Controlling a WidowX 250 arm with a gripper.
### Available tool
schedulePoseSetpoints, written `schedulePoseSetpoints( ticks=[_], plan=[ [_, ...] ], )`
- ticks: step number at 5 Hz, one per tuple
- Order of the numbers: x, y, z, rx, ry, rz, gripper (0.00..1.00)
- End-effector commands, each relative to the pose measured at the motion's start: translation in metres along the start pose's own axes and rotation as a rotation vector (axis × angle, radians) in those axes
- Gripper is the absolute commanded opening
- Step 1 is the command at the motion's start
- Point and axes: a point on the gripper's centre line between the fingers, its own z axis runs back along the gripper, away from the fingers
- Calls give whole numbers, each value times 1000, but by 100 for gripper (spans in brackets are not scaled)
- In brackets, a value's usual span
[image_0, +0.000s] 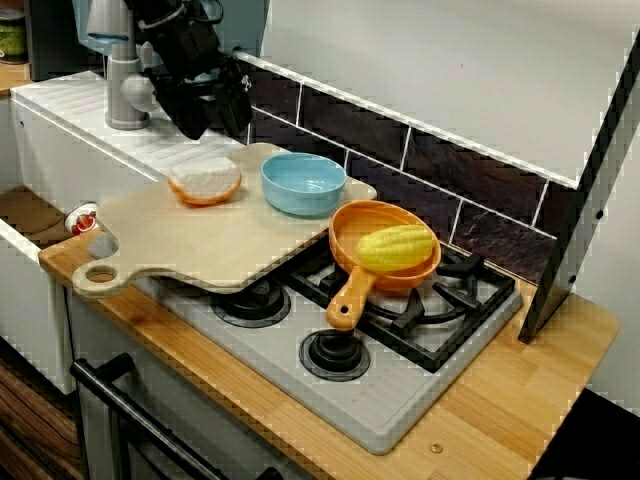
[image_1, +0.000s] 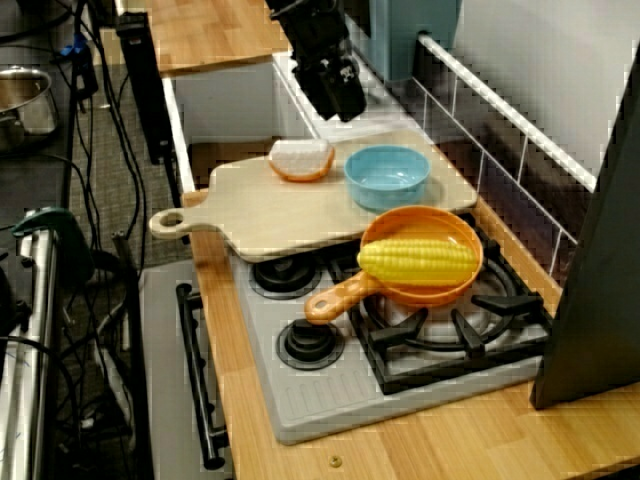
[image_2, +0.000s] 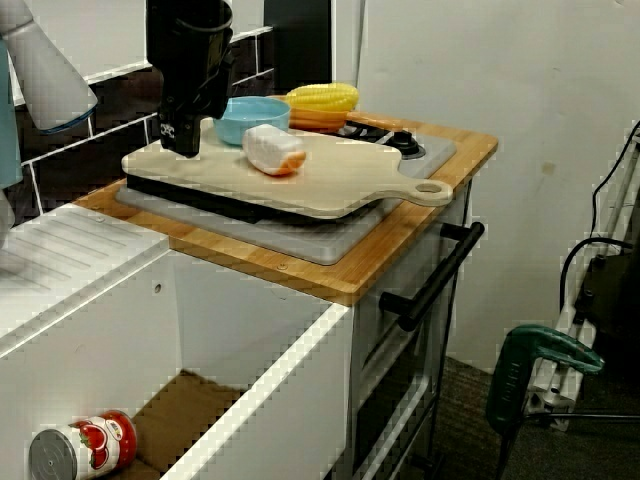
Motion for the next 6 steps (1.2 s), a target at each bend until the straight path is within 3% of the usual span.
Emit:
schedulePoseSetpoints(
  ticks=[1,4,6],
  plan=[
    [6,-1,0,29,-51,-24,100],
    [-4,-5,-9,38,-41,-35,100],
    [-11,-7,-5,29,-35,-41,100]
  ],
)
